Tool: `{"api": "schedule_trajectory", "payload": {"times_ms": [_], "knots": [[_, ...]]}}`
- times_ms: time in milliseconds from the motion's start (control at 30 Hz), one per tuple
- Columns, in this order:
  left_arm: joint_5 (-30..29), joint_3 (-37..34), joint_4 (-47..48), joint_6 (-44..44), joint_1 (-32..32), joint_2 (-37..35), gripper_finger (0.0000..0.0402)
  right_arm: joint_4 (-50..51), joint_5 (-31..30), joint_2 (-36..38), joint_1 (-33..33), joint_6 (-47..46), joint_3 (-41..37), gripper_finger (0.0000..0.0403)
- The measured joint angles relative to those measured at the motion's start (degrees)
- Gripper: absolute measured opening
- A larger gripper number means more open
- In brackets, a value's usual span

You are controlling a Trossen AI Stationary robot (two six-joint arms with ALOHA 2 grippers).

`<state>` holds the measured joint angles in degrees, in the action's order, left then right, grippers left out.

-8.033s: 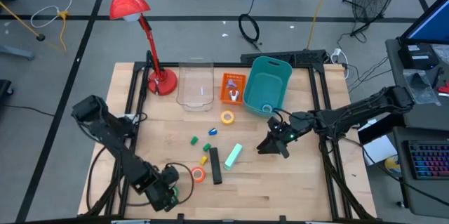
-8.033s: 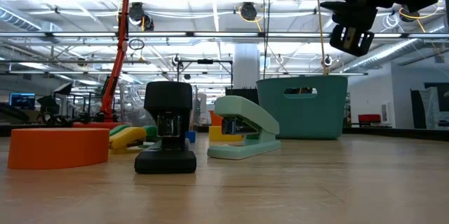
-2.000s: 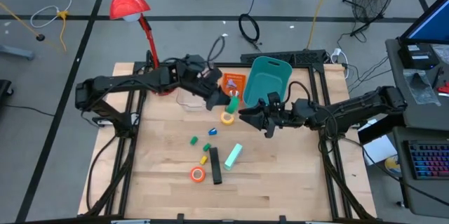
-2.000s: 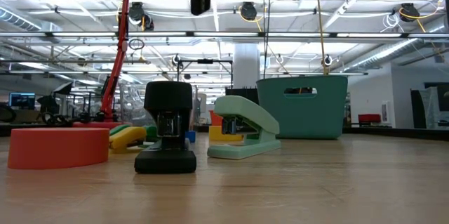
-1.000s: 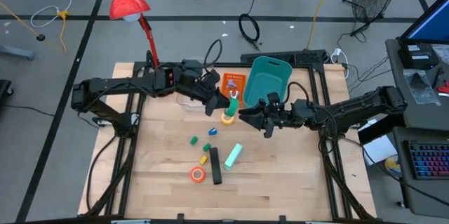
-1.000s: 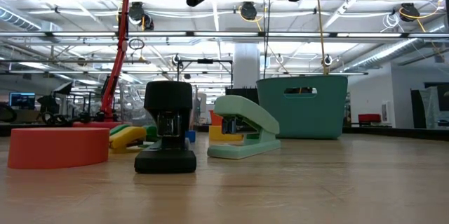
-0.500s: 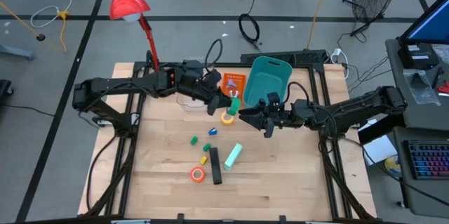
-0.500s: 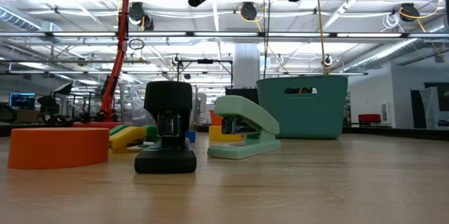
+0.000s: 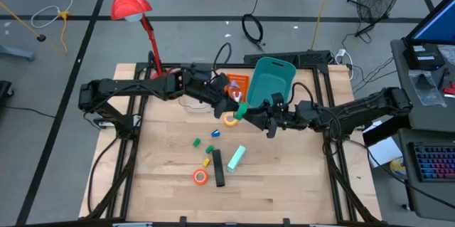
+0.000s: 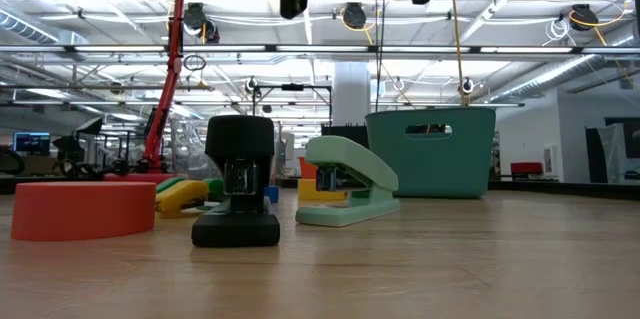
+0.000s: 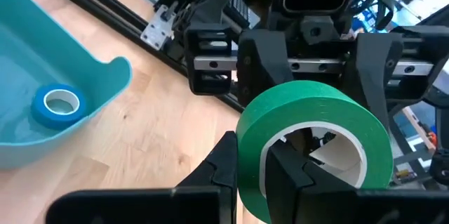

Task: Pick and place Stapler, Stapler remover, tape
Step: Put the green tape into the green bin

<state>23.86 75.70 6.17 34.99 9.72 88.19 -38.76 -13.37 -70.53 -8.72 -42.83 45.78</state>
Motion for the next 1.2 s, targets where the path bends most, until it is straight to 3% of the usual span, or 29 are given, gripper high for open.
{"api": "schedule_trajectory", "payload": {"times_ms": [400,633,767,867,1033,1200], "knots": [[0.51,0.00,0.11,0.21,-0.86,0.01,0.0039,-0.13,0.15,0.01,0.25,-0.09,0.04,0.0070],[3.58,0.00,0.28,-0.40,0.30,-0.23,0.0133,-0.52,0.15,-0.01,0.32,-1.61,0.04,0.0034],[6.18,-0.02,4.38,-2.17,3.10,-3.25,0.0181,-3.70,-0.47,0.02,0.45,-3.21,0.04,0.0030],[4.78,-0.04,9.21,-3.81,5.43,-5.84,0.0200,-3.99,-1.25,0.87,0.45,-5.00,0.08,0.0030],[0.04,-0.04,15.83,-5.88,7.54,-10.15,0.0208,10.16,-9.89,5.61,1.30,-6.82,0.15,0.0028],[-4.92,-0.04,23.15,-7.74,6.43,-12.98,0.0208,31.00,-18.28,12.65,7.29,-9.62,0.15,0.0028]]}}
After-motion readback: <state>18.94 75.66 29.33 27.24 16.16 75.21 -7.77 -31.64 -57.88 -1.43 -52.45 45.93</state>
